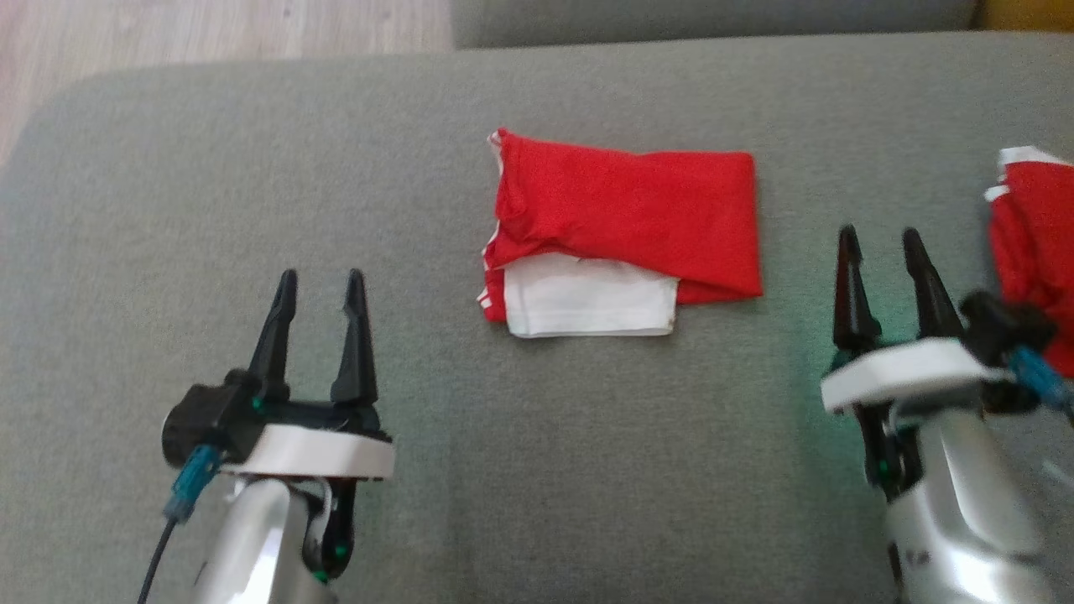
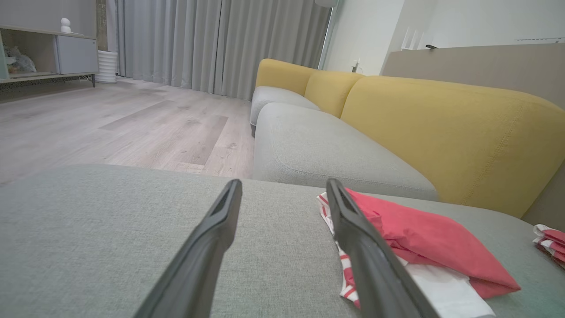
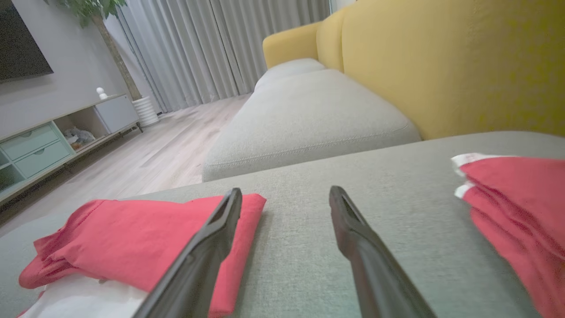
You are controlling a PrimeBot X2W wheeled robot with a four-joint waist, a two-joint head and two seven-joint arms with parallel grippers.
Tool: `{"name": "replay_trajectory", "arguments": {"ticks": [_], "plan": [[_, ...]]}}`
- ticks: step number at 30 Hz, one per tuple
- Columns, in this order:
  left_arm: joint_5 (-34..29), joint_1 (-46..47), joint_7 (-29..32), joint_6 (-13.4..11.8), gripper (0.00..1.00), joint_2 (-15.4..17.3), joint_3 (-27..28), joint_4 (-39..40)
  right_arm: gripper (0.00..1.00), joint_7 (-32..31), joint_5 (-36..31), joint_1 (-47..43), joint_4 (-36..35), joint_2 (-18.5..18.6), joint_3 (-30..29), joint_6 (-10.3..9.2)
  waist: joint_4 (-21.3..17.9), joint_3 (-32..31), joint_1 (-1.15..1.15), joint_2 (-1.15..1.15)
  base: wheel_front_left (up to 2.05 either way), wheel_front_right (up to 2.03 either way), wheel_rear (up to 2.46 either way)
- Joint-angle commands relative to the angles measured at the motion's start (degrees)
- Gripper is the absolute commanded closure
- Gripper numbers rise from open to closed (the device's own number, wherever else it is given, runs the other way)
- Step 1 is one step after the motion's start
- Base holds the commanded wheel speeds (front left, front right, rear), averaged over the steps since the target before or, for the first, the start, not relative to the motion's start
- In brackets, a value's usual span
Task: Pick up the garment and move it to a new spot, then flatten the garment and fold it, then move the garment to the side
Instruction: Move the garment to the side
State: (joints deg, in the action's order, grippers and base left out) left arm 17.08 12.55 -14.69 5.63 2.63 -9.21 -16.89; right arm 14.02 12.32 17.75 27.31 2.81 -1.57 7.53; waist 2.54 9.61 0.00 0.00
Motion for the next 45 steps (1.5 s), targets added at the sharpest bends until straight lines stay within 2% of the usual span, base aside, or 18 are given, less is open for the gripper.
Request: {"name": "replay_trajectory", "arguments": {"ticks": [1, 4, 10, 17, 21, 22, 23, 24, 25, 31, 39, 45], "plan": [[-0.38, 2.45, -0.3, 0.16, 0.0, 0.25, 1.24, 1.63, 0.0, -0.25, 0.24, 2.94, -1.05, 0.07, 1.74, -0.04, 1.46, 1.67, 0.0, 0.0, 0.0, 0.0, 0.0], [-0.25, 3.65, -0.3, 0.12, 0.0, 0.25, 0.16, 1.64, 0.0, -1.87, 2.28, 7.48, 4.01, 0.07, 2.52, -0.04, 3.01, 3.64, 0.0, 0.0, 0.0, 0.0, 0.0], [0.13, 5.61, -0.3, -0.35, 0.0, 0.25, -1.96, 1.33, 0.0, -4.15, 8.45, 16.52, 19.02, 0.07, 2.87, -0.04, 6.65, 5.86, 0.0, 0.0, 0.0, 0.0, 0.0], [0.39, 6.11, -0.3, -0.88, 0.0, 0.25, -2.23, 1.47, 0.0, -4.75, 8.24, 22.62, 32.98, 0.07, 4.52, -0.04, 8.66, 6.52, 0.0, 0.0, 0.0, 0.0, 0.0], [1.19, 6.27, -0.3, -1.1, 0.0, 0.25, -2.17, 1.89, 0.0, -4.41, 7.1, 24.59, 37.85, 0.07, 6.83, -0.04, 8.91, 6.61, 0.0, 0.0, 0.0, 0.0, 0.0], [1.3, 6.28, -0.3, -1.12, 0.0, 0.25, -2.14, 1.8, 0.06, -4.11, 7.01, 24.95, 38.7, 0.07, 7.25, -0.04, 8.84, 6.58, 0.0, 0.0, 0.0, 0.0, 0.0], [1.16, 6.33, -0.3, -1.12, 0.0, 0.25, -2.09, 1.64, 0.53, -3.68, 6.83, 25.31, 39.52, 0.07, 7.52, -0.04, 8.7, 6.49, 0.0, 0.0, 0.0, 0.0, 0.0], [1.02, 6.44, -0.3, -1.12, 0.0, 0.25, -1.99, 1.45, 0.91, -3.14, 6.48, 25.68, 40.22, 0.07, 7.82, -0.04, 8.53, 6.37, 0.0, 0.0, 0.0, 0.0, 0.0], [0.87, 6.57, -0.3, -1.08, 0.0, 0.25, -1.93, 1.3, 1.0, -2.58, 6.22, 25.97, 40.71, 0.07, 8.2, -0.04, 8.36, 6.18, 0.0, 0.0, 0.0, 0.0, 0.0], [0.39, 6.58, -0.3, -0.9, 0.0, 0.25, -1.98, 0.92, 1.0, 0.14, 4.95, 26.69, 41.36, 0.07, 10.04, -0.04, 6.77, 4.25, 0.0, 0.0, 0.0, 0.0, 0.0], [0.48, 5.53, -0.3, -0.74, 0.0, 0.25, -3.25, -0.07, 1.0, 0.93, -2.82, 26.07, 38.7, 0.27, 10.17, -0.04, 3.64, 1.34, 0.0, 0.0, 0.0, 0.0, 0.0], [0.9, 5.01, -0.3, -0.92, 0.0, 0.25, -5.54, -0.74, 1.0, 0.96, -8.7, 23.81, 33.87, 3.16, 11.41, -0.04, -0.07, -1.0, 0.0, 0.0, 0.0, 0.0, 0.0]]}}
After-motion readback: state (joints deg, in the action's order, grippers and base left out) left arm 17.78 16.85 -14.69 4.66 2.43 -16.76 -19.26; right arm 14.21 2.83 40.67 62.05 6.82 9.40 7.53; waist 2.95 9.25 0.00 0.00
